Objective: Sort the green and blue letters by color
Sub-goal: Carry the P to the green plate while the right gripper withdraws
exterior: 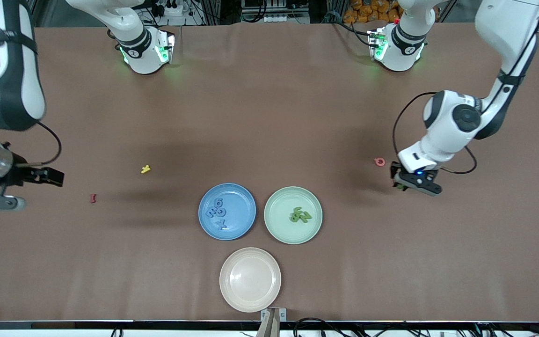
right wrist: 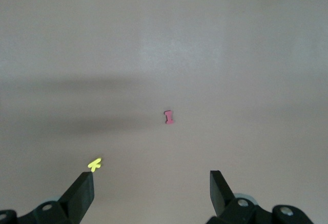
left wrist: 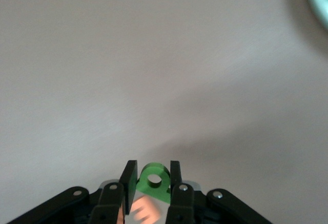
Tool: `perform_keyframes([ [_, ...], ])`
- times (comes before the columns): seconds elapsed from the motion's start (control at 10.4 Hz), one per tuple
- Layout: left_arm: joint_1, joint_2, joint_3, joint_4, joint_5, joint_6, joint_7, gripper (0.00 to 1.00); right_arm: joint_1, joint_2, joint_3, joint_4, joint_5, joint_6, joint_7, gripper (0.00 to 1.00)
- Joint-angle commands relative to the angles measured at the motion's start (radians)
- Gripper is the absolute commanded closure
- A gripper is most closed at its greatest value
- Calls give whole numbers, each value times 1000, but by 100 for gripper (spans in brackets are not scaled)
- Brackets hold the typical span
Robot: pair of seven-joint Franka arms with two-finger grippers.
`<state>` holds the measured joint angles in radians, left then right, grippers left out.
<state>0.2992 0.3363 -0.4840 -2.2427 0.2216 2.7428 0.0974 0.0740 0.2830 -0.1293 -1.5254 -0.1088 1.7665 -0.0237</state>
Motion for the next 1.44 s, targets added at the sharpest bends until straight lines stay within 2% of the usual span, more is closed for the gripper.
perform_keyframes([
  [0.0,-161,97,4,150,13,-17,-259,100,24,-94,3,13,17,-90,164,0],
  [0.19,-264,179,10,294,22,-17,-427,100,24,-108,2,103,70,-190,165,0],
  [0.29,-303,225,15,360,24,-17,-476,100,24,-107,2,172,77,-256,165,0],
  [0.39,-349,269,37,432,24,-17,-517,100,27,-120,-1,188,78,-281,160,0],
  [0.58,-504,349,155,562,22,-17,-609,100,29,-185,-10,186,90,-283,165,0],
  [0.77,-648,417,266,662,16,-17,-723,100,30,-203,-9,150,126,-297,176,0],
  [0.96,-666,431,274,676,16,-17,-759,100,30,-222,-6,38,124,-221,173,0],
  [1.06,-666,429,274,675,15,-17,-760,26,30,-220,-4,21,123,-213,173,0],
  [1.16,-666,428,274,672,16,-17,-794,0,30,-217,-3,24,118,-223,173,0],
  [1.35,-661,409,277,669,25,-32,-814,0,30,-217,-1,28,118,-220,173,0],
])
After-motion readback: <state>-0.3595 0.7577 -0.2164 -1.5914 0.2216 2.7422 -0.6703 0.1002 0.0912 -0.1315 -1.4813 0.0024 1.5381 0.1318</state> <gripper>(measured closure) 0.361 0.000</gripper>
